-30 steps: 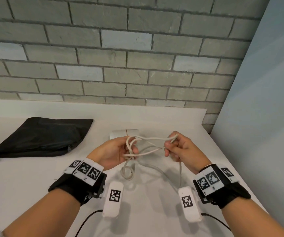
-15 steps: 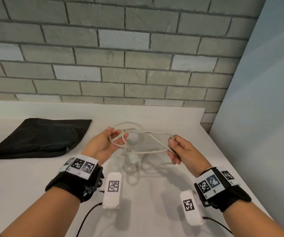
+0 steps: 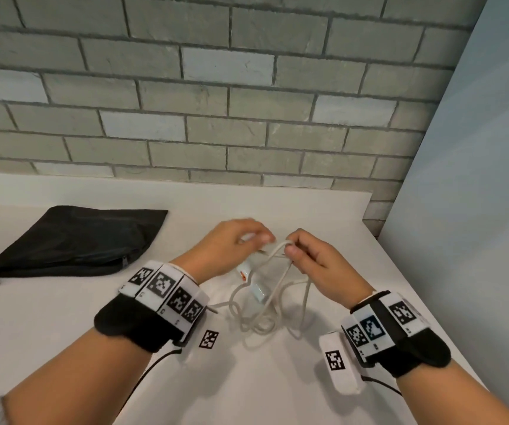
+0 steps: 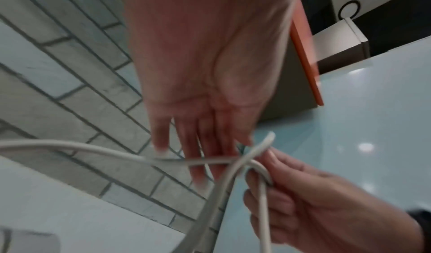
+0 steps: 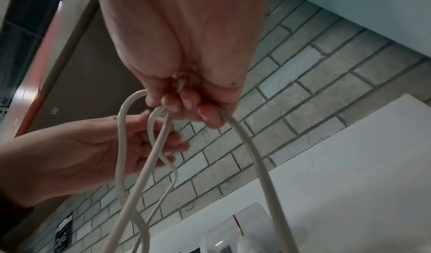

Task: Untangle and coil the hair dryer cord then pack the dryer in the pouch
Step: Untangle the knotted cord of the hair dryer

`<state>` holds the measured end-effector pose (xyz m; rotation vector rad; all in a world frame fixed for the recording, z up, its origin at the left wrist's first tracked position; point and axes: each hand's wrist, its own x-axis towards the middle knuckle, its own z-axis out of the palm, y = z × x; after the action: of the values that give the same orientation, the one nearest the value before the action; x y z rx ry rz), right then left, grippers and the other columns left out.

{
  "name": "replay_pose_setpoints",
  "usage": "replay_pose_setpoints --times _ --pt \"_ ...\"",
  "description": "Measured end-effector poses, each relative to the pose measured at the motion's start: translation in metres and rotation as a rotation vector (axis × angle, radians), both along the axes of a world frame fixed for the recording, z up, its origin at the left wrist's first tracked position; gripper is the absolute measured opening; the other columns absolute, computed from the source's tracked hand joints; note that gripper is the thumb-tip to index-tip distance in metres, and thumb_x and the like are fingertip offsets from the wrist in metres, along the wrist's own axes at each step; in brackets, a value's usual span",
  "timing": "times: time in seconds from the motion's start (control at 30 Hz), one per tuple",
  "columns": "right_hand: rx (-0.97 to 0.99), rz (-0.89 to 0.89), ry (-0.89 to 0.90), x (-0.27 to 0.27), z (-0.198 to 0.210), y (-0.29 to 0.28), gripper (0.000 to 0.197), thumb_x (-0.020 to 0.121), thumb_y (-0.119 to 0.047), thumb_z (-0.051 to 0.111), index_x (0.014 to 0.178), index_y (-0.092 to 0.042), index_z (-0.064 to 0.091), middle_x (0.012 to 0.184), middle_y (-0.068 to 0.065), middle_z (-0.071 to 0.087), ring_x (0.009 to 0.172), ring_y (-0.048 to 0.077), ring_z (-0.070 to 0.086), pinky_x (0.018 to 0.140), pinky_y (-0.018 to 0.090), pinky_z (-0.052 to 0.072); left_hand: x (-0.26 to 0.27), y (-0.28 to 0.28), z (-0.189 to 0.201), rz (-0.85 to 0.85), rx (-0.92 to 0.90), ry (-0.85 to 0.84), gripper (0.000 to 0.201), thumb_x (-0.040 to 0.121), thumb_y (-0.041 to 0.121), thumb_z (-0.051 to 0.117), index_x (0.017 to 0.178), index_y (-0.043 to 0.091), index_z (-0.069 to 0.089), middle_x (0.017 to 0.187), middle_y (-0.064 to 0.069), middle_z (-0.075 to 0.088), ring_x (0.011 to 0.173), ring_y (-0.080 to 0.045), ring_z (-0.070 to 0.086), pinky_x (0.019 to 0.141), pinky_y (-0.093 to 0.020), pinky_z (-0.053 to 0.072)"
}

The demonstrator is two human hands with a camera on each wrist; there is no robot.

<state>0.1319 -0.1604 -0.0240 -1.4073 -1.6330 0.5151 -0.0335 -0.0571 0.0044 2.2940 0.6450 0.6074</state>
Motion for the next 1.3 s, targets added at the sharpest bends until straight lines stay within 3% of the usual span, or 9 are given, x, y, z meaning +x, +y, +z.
replay_pose_setpoints --times 0.13,0.47,0.57,0.67,0.77,0.93,1.03,1.13,1.3 --pt "-0.016 -0.014 0.031 -0.002 0.002 0.001 0.014 0.093 -0.018 0.042 0.081 -0.022 0.048 0.058 -0.006 0.042 0.053 0.011 0.039 0.054 0.021 0.036 0.008 -0.008 0.003 -0.091 -0.144 0.135 0.030 0.090 0.033 0.052 0.062 0.024 0.060 0.060 -0.003 0.052 0.060 -0.015 0.050 0.068 -0.030 0.043" --pt "-0.172 -0.205 0.358 0.036 -0.032 -0.018 0.020 0.096 -0.017 0.040 0.077 -0.014 0.045 0.055 0.005 0.040 0.039 0.013 0.037 0.043 0.021 0.036 -0.055 0.052 0.006 0.519 -0.652 -0.874 0.035 0.096 0.030 0.041 0.065 0.017 0.050 0.040 0.010 0.045 0.043 -0.006 0.044 0.053 -0.023 0.055" --pt "-0.131 -0.279 0.295 0.038 -0.031 -0.017 0.019 0.095 -0.016 0.041 0.077 -0.015 0.045 0.058 0.002 0.040 0.043 0.010 0.037 0.046 0.017 0.035 -0.065 0.051 0.004 0.587 -0.524 -0.685 0.035 0.094 0.025 0.045 0.061 0.013 0.051 0.045 0.003 0.048 0.047 -0.012 0.045 0.055 -0.025 0.055" --pt "-0.061 -0.244 0.284 0.035 -0.024 -0.012 0.018 0.095 -0.016 0.043 0.077 -0.015 0.045 0.057 -0.004 0.036 0.048 0.009 0.030 0.047 0.019 0.028 -0.059 0.037 -0.002 0.612 -0.094 -0.054 0.032 0.090 0.024 0.051 0.067 0.002 0.060 0.069 -0.011 0.055 0.066 -0.028 0.054 0.063 -0.031 0.046" --pt "-0.036 -0.208 0.169 0.027 -0.018 -0.005 0.016 0.094 -0.016 0.045 0.078 -0.015 0.045 0.049 -0.015 0.042 0.046 0.001 0.034 0.050 0.012 0.030 -0.037 0.015 -0.008 0.590 0.243 0.406 0.046 0.088 0.031 0.054 0.113 -0.006 0.051 0.124 -0.021 0.044 0.110 -0.037 0.048 0.091 -0.041 0.040" --pt "0.014 -0.153 0.047 0.008 -0.010 0.001 0.014 0.092 -0.018 0.048 0.078 -0.018 0.047 0.058 -0.005 0.037 0.053 0.006 0.029 0.052 0.015 0.029 0.002 -0.019 -0.011 0.295 0.540 0.568 0.078 0.086 0.046 0.052 0.145 0.019 0.010 0.156 -0.007 0.008 0.142 -0.030 0.012 0.113 -0.050 0.018" --pt "0.025 -0.109 0.066 0.002 -0.008 -0.001 0.014 0.093 -0.018 0.047 0.079 -0.019 0.047 0.059 -0.003 0.038 0.053 0.007 0.032 0.053 0.016 0.031 0.014 -0.023 -0.015 -0.073 0.239 0.444 0.027 0.092 0.035 0.045 0.111 0.017 0.052 0.108 -0.006 0.061 0.107 -0.025 0.055 0.092 -0.035 0.042" --pt "0.011 -0.177 0.055 0.008 -0.012 -0.005 0.015 0.095 -0.019 0.042 0.080 -0.018 0.047 0.062 0.000 0.047 0.055 0.009 0.041 0.056 0.018 0.037 0.006 -0.012 -0.015 0.019 0.109 0.152 0.030 0.094 0.027 0.043 0.065 0.023 0.045 0.059 0.007 0.047 0.057 -0.013 0.048 0.058 -0.017 0.036" --pt "-0.096 -0.432 -0.142 0.031 -0.022 -0.009 0.026 0.096 -0.021 0.039 0.082 -0.010 0.058 0.085 0.008 0.050 0.073 0.018 0.050 0.069 0.020 0.034 -0.024 0.007 0.003 0.288 0.020 -0.217 0.036 0.095 0.024 0.041 0.060 0.019 0.042 0.052 0.000 0.042 0.050 -0.015 0.044 0.048 -0.014 0.035"
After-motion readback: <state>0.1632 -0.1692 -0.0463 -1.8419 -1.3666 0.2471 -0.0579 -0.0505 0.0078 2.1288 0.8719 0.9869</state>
